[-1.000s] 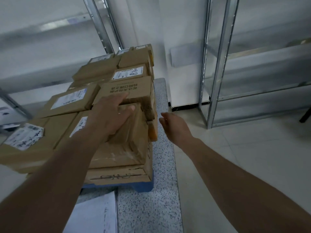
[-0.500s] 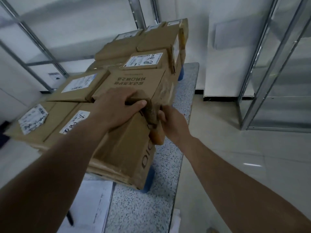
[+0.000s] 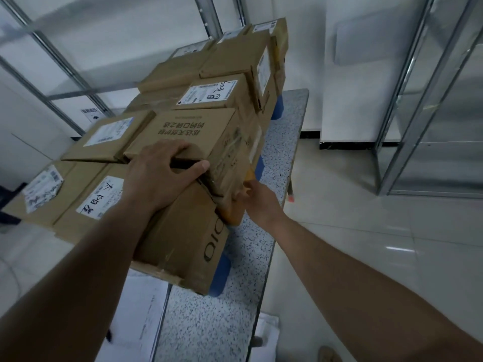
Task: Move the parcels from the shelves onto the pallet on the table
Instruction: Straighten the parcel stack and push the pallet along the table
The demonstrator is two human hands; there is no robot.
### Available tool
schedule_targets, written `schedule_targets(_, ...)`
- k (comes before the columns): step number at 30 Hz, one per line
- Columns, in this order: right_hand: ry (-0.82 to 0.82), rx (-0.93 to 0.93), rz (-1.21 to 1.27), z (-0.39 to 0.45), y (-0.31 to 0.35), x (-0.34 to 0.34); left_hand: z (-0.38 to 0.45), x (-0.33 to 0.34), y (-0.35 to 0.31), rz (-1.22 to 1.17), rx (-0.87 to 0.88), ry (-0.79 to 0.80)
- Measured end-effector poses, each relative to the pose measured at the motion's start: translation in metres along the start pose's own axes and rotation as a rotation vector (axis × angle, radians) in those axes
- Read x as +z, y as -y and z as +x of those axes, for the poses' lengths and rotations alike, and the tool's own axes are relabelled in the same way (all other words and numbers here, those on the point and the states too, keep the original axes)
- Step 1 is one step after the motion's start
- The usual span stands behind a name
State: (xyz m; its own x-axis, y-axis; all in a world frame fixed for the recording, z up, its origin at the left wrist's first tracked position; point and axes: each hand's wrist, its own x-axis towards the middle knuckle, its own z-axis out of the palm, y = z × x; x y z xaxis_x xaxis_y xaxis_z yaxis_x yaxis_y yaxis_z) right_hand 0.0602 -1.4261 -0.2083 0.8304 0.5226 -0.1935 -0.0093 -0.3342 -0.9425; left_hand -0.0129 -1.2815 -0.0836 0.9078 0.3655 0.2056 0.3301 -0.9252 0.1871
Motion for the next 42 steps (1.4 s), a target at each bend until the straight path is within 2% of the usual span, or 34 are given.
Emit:
schedule_targets(12, 0.045, 0.009, -0.019, 0.006, 0.006, 0.023, -0.004, -0.001, 0.005, -0.027, -0.078, -0.003)
schedule_targets(25, 0.016, 0.036, -0.052, -0.003, 0.017, 0.025, -0.002, 0.001, 0.007, 0.029, -0.072, -0.018)
schedule_targets(33, 0.032, -0.017, -0.090, 0.003, 0.012, 0.026, -0.002, 0.005, 0.008, -0.022, -0.080, -0.033)
schedule_targets(37, 0.115, -0.050, -0.090, 0.015, 0.003, 0.023, 0.001, 0.004, 0.008, 0.001, -0.097, -0.026)
schedule_targets(42, 0.322, -0.106, -0.084, 0.029, -0.018, 0.009, 0.001, 0.004, 0.011, 0.014, -0.108, 0.012)
